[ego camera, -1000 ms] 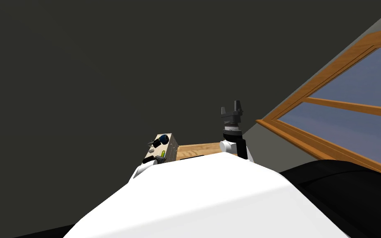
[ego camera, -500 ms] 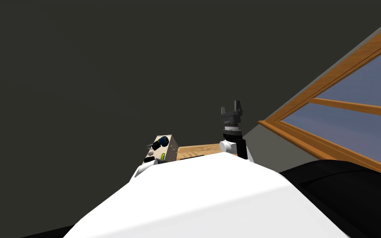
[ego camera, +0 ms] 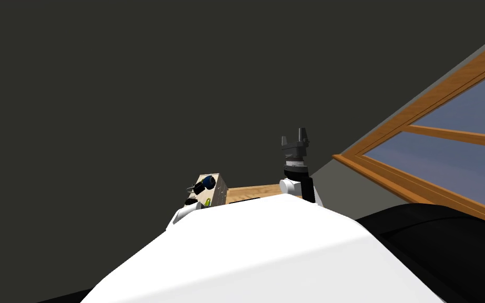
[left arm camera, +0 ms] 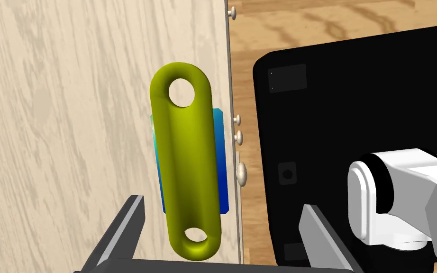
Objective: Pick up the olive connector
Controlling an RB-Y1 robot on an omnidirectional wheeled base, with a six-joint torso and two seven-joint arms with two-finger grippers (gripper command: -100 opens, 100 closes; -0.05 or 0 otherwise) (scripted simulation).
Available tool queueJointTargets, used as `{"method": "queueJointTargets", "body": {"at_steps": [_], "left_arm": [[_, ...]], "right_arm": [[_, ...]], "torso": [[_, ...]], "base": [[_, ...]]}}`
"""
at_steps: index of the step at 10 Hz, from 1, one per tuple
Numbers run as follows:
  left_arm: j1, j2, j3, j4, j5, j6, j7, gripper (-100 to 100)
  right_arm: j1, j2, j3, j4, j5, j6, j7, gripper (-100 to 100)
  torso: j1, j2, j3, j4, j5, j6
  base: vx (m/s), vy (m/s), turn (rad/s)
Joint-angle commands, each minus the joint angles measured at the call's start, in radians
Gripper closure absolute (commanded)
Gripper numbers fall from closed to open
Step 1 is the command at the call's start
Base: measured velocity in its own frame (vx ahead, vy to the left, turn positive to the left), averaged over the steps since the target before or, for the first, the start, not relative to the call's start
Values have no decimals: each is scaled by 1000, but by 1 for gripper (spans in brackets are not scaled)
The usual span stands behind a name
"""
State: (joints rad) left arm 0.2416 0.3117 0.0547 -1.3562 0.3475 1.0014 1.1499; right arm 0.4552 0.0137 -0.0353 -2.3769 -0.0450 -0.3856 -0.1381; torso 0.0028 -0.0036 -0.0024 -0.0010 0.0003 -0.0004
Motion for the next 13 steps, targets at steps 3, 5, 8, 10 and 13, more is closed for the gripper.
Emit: {"method": "queueJointTargets", "body": {"at_steps": [3,5,8,10,13], "left_arm": [[-31,5,-3,48,8,86,49,-100],[-45,8,-4,66,11,117,66,-100],[-45,-4,1,98,5,77,42,-100],[-48,-15,7,132,-1,47,22,-100],[-47,-27,11,155,-8,26,8,-100]], "right_arm": [[0,0,0,0,0,0,0,0],[0,0,0,0,0,0,0,0],[0,0,0,0,0,0,0,0],[0,0,0,0,0,0,0,0],[0,0,0,0,0,0,0,0]], "torso": [[0,-1,-1,0,0,0],[1,-1,0,0,0,0],[-3,3,2,1,-1,0],[-3,2,1,0,-1,0],[-3,2,1,0,-1,0]], "base": [[80,49,-1],[68,41,-1],[20,7,12],[42,0,38],[33,0,30]]}}
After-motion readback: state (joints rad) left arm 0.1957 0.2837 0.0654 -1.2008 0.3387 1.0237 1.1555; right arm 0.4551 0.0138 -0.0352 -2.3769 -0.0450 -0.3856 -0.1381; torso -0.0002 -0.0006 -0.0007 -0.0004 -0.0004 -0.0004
